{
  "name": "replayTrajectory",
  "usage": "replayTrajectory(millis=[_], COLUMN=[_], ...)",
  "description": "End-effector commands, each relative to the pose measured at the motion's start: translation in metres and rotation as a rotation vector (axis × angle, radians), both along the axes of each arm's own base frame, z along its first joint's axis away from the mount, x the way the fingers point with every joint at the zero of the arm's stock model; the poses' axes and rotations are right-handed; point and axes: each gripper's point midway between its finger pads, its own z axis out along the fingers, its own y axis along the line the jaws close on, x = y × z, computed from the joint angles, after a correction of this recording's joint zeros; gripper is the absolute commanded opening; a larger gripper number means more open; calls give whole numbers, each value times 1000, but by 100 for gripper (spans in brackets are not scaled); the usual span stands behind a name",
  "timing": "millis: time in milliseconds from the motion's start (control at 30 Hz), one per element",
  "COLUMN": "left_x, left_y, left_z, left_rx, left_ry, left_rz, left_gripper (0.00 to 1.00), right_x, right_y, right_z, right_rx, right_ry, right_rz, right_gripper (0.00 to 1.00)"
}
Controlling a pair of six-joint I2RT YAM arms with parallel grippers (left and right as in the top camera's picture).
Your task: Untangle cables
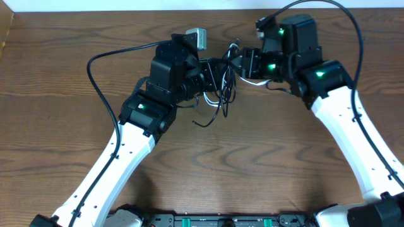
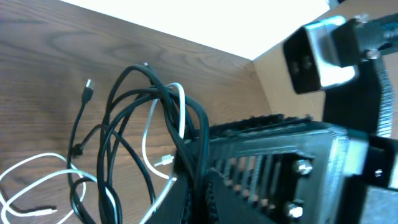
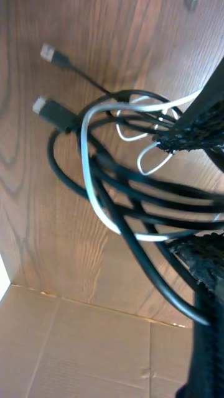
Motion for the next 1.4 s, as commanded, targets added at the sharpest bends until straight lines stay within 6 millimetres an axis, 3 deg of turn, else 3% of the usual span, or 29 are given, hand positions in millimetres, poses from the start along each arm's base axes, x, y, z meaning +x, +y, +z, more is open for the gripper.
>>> replayTrajectory(millis=[0,100,233,333,533,800,1000,1367], left_x=[-1,-1,4,15,36,43,43,39], left_y=[-1,-1,6,25,92,165,192,233], left_z=[15,14,13,6,-25,-46,-52,-61], left_rx=[-30,-29,-15,45,245,436,478,538], left_ry=[-20,-20,-28,-40,-3,44,71,119], left_rz=[-9,-8,15,74,287,464,511,575], left_gripper=[8,8,8,8,8,8,8,8], right_x=[-3,-2,4,9,14,13,9,4], right_y=[13,13,-1,-17,-64,-137,-187,-282], right_z=[-18,-23,-29,-33,-36,-14,-2,-1], right_rx=[1,-6,-44,-62,-105,-122,-94,-86], right_ry=[60,72,79,87,103,67,46,36], right_rz=[10,10,-39,-65,-120,-227,-297,-468], right_gripper=[42,34,2,1,1,1,1,1])
